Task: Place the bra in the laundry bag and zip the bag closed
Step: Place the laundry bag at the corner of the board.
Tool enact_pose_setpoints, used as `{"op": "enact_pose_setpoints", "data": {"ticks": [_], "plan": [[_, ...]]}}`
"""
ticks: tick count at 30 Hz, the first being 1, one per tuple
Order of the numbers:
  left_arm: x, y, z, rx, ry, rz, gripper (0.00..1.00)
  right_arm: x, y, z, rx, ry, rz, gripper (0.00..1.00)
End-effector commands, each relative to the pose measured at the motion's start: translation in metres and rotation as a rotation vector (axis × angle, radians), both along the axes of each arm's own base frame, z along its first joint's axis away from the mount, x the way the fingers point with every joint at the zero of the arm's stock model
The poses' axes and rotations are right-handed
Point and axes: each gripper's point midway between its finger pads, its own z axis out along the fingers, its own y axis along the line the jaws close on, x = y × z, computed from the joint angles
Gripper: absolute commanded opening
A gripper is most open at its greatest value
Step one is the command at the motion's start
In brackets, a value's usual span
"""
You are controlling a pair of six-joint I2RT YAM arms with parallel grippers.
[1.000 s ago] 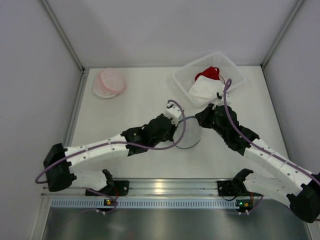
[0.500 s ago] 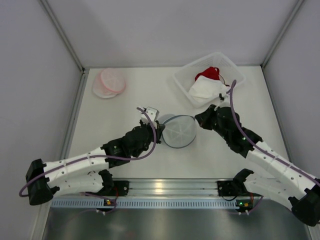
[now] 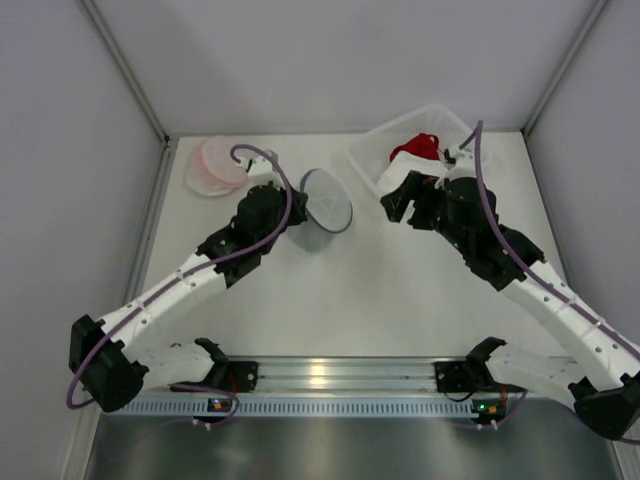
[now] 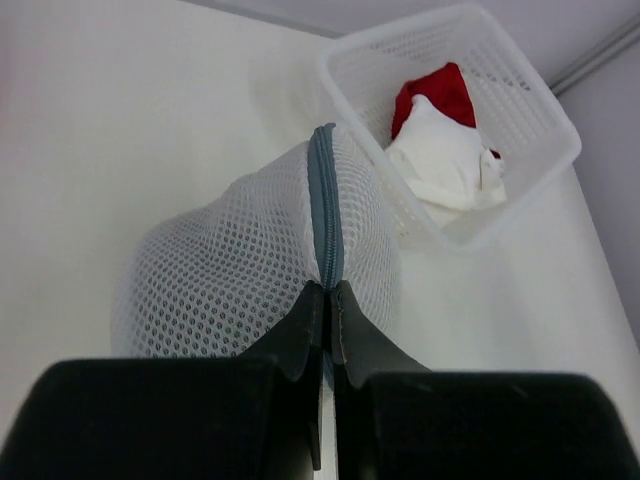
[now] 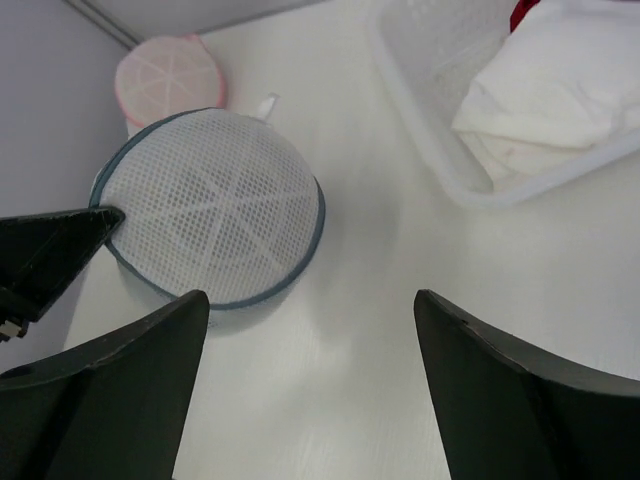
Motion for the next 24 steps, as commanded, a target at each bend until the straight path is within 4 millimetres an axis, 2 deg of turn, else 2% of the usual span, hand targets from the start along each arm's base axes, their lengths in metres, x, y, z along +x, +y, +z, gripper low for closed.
{"op": "enact_pose_setpoints", "data": {"ticks": [1, 2, 3, 5, 6, 8, 9, 11, 12, 13, 14, 15, 16, 17, 19, 20, 24], "plan": [[0.037, 0.008, 0.049, -0.145, -0.042, 0.016, 0.00, 0.001, -0.029, 0.007, -0.053, -0.013, -0.046, 0.85], [0.045, 0.015, 0.054, -0.150, -0.050, 0.034, 0.00, 0.001, -0.030, 0.005, -0.044, -0.007, -0.048, 0.86], [0.059, 0.030, 0.063, -0.171, -0.071, 0.072, 0.00, 0.000, -0.032, 0.003, -0.037, -0.002, -0.052, 0.86], [0.075, 0.045, 0.066, -0.198, -0.082, 0.109, 0.00, -0.002, -0.034, -0.014, -0.028, 0.037, -0.048, 0.87], [0.086, 0.065, 0.065, -0.203, -0.085, 0.156, 0.00, -0.002, -0.034, -0.017, -0.018, 0.038, -0.047, 0.87], [0.097, 0.085, 0.067, -0.227, -0.102, 0.213, 0.00, -0.005, -0.032, -0.031, -0.010, 0.068, -0.035, 0.88], [0.103, 0.104, 0.066, -0.216, -0.112, 0.271, 0.00, -0.006, -0.032, -0.034, -0.006, 0.070, -0.030, 0.88], [0.103, 0.121, 0.056, -0.209, -0.094, 0.320, 0.00, -0.008, -0.031, -0.043, -0.011, 0.089, -0.023, 0.92], [0.105, 0.142, 0.055, -0.226, -0.098, 0.357, 0.00, -0.008, -0.031, -0.045, -0.015, 0.089, -0.020, 0.93], [0.105, 0.146, 0.058, -0.287, -0.106, 0.345, 0.00, -0.008, -0.031, -0.046, -0.018, 0.090, -0.017, 0.95], [0.103, 0.157, 0.039, -0.308, -0.087, 0.348, 0.00, -0.008, -0.030, -0.047, -0.026, 0.084, -0.008, 0.96], [0.102, 0.187, 0.043, -0.330, -0.125, 0.393, 0.00, -0.007, -0.029, -0.049, -0.029, 0.088, 0.001, 0.96], [0.099, 0.193, 0.041, -0.365, -0.131, 0.379, 0.00, -0.006, -0.028, -0.048, -0.032, 0.086, 0.002, 0.97], [0.098, 0.219, 0.036, -0.366, -0.156, 0.425, 0.00, -0.005, -0.027, -0.051, -0.042, 0.091, 0.008, 0.97], [0.092, 0.224, 0.037, -0.360, -0.159, 0.387, 0.00, -0.003, -0.025, -0.050, -0.046, 0.088, 0.019, 0.97], [0.090, 0.235, 0.035, -0.347, -0.159, 0.402, 0.00, -0.003, -0.025, -0.050, -0.049, 0.092, 0.021, 0.97], [0.077, 0.253, 0.044, -0.331, -0.185, 0.432, 0.00, 0.001, -0.022, -0.053, -0.058, 0.105, 0.030, 0.98]]}}
